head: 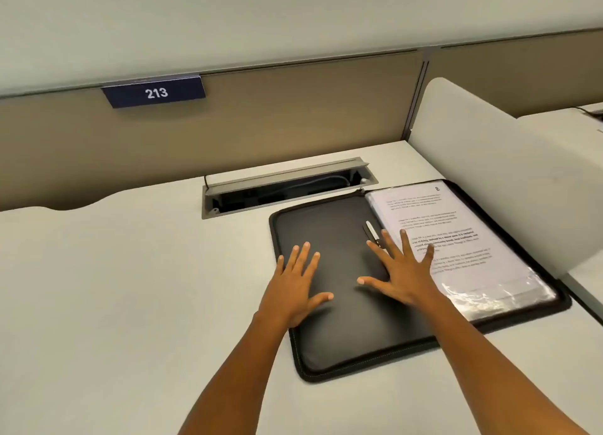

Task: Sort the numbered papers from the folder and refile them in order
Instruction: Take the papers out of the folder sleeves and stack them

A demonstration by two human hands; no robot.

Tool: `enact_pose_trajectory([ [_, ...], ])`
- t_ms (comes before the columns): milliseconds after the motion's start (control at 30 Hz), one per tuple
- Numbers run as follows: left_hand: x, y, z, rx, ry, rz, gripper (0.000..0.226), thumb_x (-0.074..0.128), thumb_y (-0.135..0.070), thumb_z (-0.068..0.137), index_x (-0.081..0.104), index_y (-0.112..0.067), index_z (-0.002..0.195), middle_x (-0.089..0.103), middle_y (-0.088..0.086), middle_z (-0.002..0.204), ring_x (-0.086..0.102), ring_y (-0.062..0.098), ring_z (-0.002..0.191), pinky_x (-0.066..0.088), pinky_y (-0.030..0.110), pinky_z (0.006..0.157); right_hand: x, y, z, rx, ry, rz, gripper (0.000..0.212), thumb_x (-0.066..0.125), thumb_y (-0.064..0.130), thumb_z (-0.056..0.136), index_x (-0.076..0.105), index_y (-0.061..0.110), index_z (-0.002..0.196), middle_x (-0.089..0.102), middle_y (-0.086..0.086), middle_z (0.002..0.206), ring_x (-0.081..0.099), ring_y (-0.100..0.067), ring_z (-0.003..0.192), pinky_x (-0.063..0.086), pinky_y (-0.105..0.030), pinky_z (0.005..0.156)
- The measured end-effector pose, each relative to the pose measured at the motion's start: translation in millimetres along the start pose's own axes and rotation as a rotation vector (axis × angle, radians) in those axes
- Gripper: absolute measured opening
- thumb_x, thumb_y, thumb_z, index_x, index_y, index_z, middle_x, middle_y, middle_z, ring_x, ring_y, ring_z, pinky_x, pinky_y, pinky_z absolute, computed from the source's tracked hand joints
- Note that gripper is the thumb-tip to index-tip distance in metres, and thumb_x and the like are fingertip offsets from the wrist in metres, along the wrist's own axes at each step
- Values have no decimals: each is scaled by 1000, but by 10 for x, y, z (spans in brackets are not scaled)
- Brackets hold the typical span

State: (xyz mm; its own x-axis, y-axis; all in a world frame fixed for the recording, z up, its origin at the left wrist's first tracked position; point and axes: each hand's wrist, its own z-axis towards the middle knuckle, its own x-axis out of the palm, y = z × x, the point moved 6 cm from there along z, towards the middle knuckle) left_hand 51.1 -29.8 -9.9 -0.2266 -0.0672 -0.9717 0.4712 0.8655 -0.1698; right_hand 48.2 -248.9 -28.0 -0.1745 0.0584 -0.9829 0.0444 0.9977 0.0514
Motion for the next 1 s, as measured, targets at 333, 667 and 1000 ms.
enact_pose_trajectory([
  [333, 448, -216, 174, 72, 90, -112, 84, 34, -64, 89, -8, -24, 150, -20, 0, 156, -18, 17, 143, -12, 31, 113, 258, -278, 35, 78, 46, 63, 102, 0, 95, 53, -13, 51, 144, -18, 10, 158, -23, -29, 143, -8, -74, 101],
  [667, 583, -25, -11, 121, 21, -132, 105, -7, -88, 63, -5, -28, 149, -13, -4, 158, -11, 14, 144, -13, 26, 112, 355, -111, -51, 44, 44, 53, 93, 4, 87, 69, -16, 40, 147, -20, 10, 158, -24, -26, 143, -10, -72, 103],
  [1000, 579, 593, -701, 123, 27, -163, 102, 2, -90, 65, -4, -31, 149, -19, -14, 152, -12, 8, 142, -9, 23, 113, 483, 718, -376, -9, 32, 59, 99, -10, 87, 61, -21, 38, 146, -22, 7, 157, -29, -31, 140, -13, -72, 100],
])
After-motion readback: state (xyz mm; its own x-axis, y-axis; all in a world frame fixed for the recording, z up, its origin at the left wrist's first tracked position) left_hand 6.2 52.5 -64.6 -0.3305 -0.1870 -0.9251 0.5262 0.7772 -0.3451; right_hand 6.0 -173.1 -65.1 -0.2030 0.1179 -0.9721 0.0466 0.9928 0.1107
